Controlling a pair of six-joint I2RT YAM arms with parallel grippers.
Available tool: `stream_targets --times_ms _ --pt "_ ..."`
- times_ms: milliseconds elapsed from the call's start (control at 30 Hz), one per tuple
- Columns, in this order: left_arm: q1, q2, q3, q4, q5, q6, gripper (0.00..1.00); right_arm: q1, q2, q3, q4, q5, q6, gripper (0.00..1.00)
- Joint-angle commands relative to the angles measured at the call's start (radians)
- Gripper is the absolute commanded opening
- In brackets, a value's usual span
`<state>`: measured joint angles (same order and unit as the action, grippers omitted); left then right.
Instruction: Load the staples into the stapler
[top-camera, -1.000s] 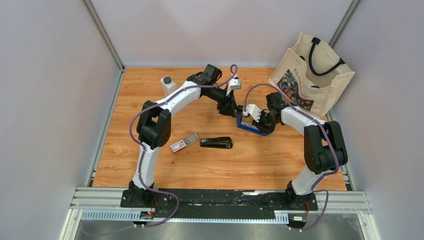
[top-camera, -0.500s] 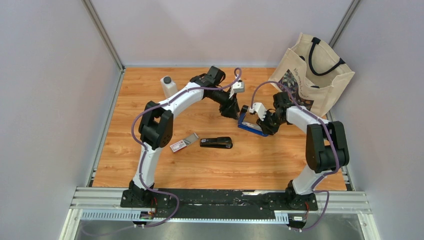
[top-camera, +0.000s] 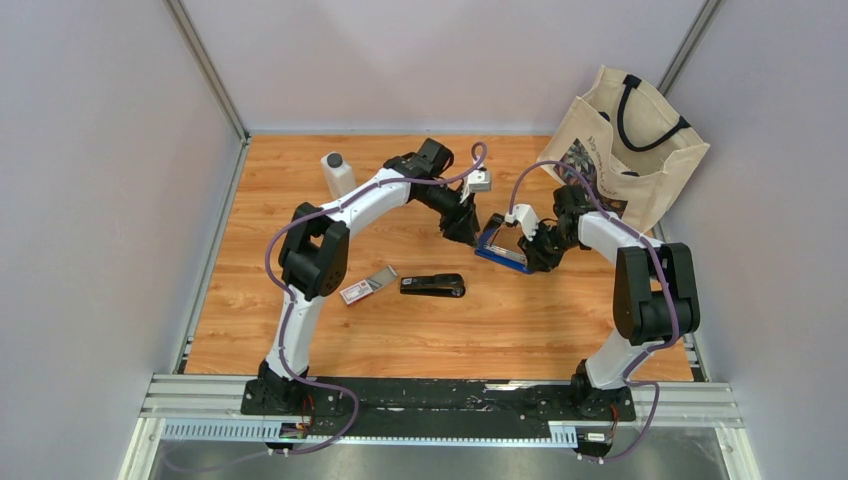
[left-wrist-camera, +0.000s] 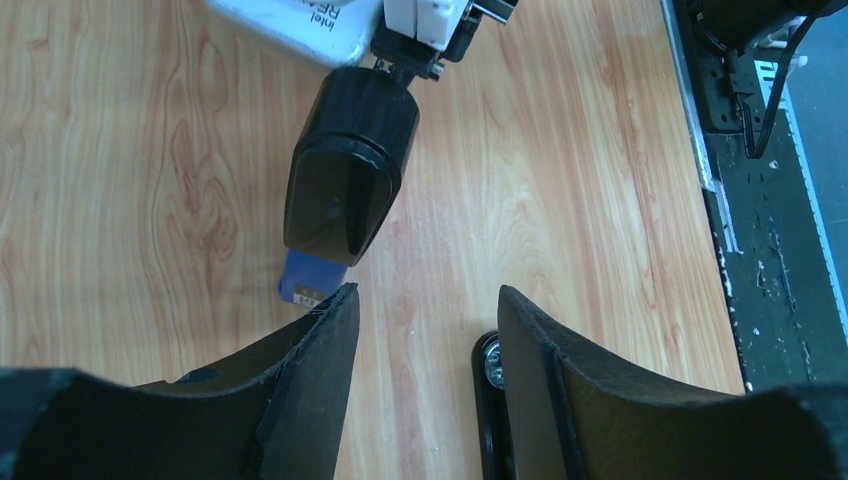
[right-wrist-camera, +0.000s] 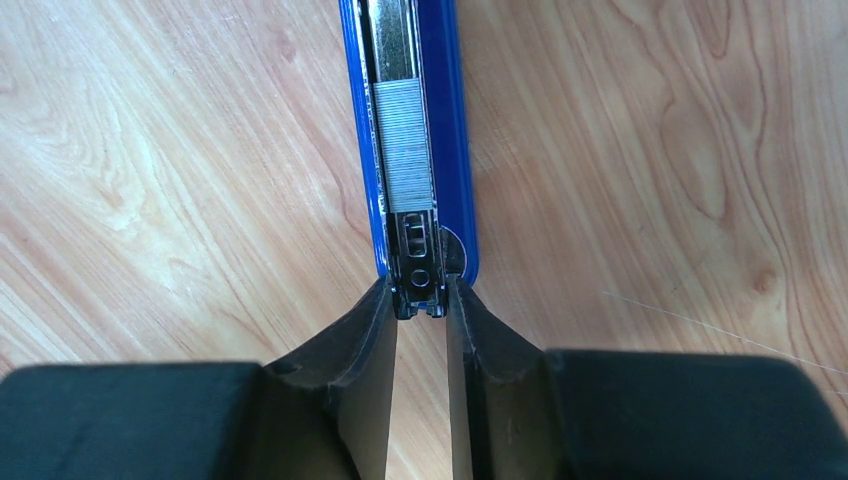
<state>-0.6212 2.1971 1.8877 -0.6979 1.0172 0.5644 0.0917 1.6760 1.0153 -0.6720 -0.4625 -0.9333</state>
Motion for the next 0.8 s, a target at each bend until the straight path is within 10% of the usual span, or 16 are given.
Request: stream_targets --times_ms 0,767 --pt "-0.008 -0.017 -0.010 0.006 0.020 0.014 0.61 0.002 -0.025 0.009 -0.006 -0.044 0.019 0.25" --pt "-0.025 0.093 0.134 0.072 -0.025 0.025 0.71 -0.004 -0.029 0.003 -0.037 -0.038 -0.022 0.23"
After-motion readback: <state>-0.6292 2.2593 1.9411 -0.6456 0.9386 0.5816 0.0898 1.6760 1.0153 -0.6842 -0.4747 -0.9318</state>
